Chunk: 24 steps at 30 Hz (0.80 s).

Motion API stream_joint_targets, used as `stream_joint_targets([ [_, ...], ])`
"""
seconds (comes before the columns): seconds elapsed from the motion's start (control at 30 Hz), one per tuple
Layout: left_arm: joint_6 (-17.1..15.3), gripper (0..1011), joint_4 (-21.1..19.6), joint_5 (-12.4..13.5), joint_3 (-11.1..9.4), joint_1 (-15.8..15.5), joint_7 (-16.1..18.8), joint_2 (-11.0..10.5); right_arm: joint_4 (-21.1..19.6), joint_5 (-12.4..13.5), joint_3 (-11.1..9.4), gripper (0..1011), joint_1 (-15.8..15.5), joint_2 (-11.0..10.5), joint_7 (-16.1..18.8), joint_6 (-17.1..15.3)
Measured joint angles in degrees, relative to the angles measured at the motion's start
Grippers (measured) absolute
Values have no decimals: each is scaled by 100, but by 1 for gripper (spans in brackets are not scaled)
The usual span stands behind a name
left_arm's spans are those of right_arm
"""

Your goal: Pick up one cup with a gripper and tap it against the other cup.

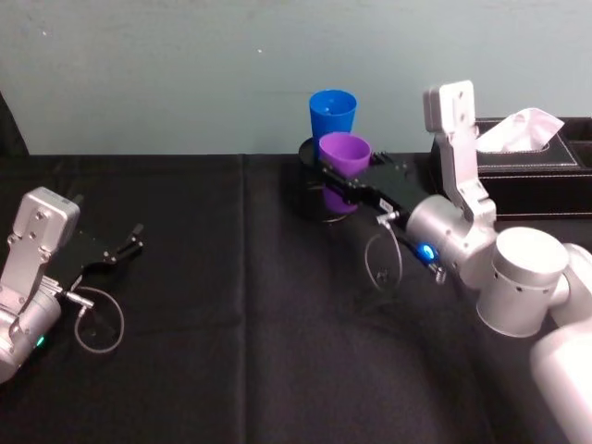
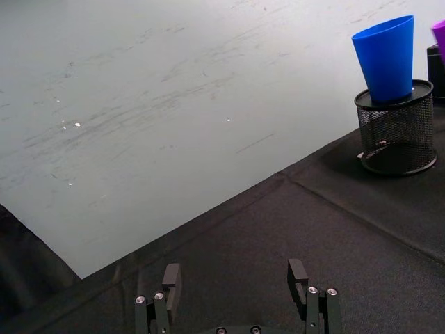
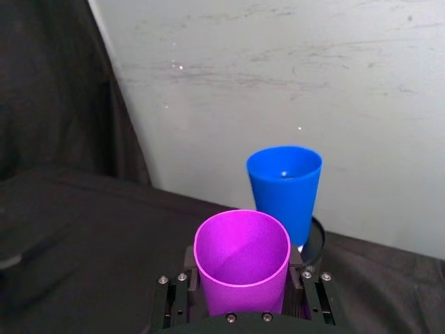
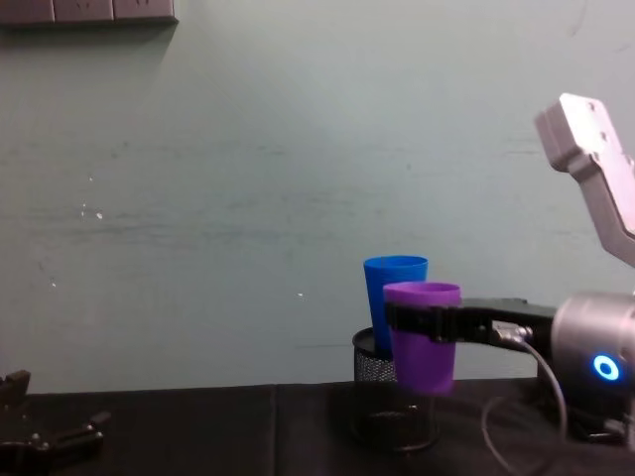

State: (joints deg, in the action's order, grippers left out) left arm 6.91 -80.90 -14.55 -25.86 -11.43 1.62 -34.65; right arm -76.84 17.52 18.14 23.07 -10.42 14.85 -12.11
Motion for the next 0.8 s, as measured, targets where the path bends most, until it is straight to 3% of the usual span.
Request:
stream_joint_targets([
  [0.27,0,1000,0,0,0,0,0,0,-647,-43,-15,726,-626,-217,-66,9],
  [0.43,0,1000,0,0,0,0,0,0,-945,-177,-2,726,-1055,-311,-159,217],
  [0.63,0,1000,0,0,0,0,0,0,-935,-312,-2,726,-1312,-295,-207,520],
  [0.8,0,1000,0,0,0,0,0,0,-652,-469,-1,726,-1409,-181,-248,879],
])
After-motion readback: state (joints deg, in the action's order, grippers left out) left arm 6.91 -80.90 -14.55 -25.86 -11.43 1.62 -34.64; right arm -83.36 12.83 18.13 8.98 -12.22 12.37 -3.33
